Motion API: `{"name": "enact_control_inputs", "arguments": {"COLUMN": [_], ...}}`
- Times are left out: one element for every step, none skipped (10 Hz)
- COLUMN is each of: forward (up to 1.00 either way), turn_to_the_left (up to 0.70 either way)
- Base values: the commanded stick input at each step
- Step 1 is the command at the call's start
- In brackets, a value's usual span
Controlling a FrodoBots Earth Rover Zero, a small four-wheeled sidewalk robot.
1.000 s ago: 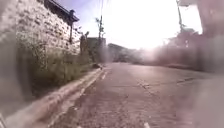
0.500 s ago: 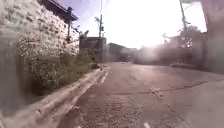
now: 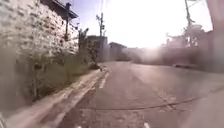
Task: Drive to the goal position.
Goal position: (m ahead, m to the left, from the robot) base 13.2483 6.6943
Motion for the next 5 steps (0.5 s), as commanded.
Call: {"name": "enact_control_inputs", "arguments": {"forward": [1.00, 1.00, 1.00, 1.00, 1.00], "turn_to_the_left": [0.00, 0.00, 0.00, 0.00, 0.00]}}
